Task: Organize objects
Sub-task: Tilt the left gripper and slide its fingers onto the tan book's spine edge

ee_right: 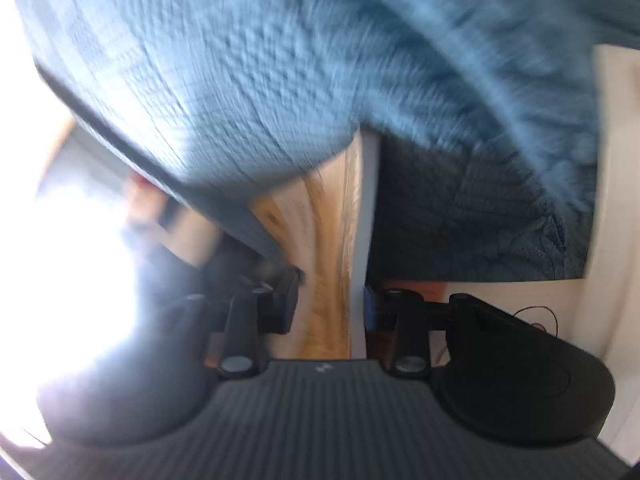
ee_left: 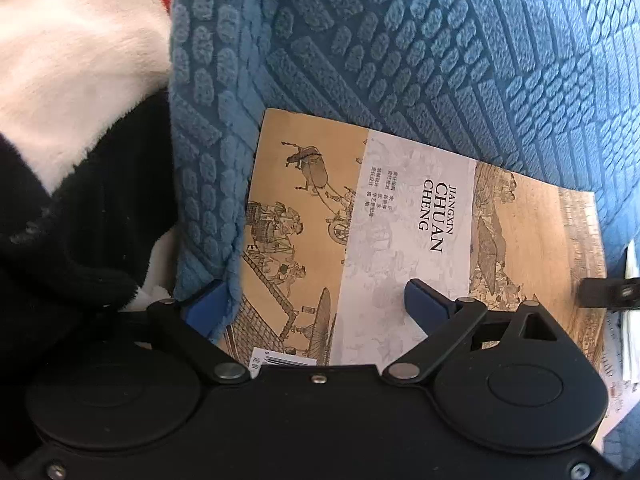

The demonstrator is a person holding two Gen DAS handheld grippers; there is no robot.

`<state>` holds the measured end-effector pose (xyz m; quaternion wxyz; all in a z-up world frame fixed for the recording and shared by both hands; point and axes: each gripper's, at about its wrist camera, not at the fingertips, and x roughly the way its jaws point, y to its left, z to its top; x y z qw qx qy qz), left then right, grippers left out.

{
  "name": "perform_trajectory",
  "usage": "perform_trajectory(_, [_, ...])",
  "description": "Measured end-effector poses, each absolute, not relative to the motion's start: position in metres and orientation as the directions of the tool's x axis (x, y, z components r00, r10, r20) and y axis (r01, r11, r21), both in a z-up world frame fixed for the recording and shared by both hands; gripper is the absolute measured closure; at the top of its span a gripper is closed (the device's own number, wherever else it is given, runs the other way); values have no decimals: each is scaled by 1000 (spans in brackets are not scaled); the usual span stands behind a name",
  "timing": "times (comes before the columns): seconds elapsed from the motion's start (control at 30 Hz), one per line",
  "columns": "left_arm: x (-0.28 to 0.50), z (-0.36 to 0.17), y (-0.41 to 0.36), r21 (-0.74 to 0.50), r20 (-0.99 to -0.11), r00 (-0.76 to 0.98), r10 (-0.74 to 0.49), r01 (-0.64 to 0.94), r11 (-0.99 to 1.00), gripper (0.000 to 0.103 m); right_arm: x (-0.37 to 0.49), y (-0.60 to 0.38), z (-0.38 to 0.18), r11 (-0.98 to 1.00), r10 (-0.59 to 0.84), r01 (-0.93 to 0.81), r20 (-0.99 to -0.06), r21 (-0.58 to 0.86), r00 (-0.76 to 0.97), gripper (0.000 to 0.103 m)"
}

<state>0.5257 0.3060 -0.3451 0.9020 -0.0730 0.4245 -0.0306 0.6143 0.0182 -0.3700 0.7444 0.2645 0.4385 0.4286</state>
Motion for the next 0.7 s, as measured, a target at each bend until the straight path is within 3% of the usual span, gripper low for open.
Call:
perform_trajectory(0.1, [523,-345,304,-166,-761,639,-115,-21,986,11,612,22,-366,568,822,-390,-475,725,314,81])
perform_trajectory(0.2, [520,-342,294,-127,-773,629,-85,-22,992,17,610,16,-367,574,815,-342,-479,744,326,83])
perform_trajectory(0.33, [505,-327,276,-87,-760,648,-54,-20,996,18,599,24,-356,607,790,-310,-512,732,339,85])
perform_trajectory(0.47, [479,-312,270,-175,-753,654,-70,-96,980,17,582,32,-339,620,776,-291,-515,729,363,89])
perform_trajectory(0.7, [421,-287,306,-442,-768,612,-186,-298,846,16,558,15,-318,623,758,-209,-516,754,400,94])
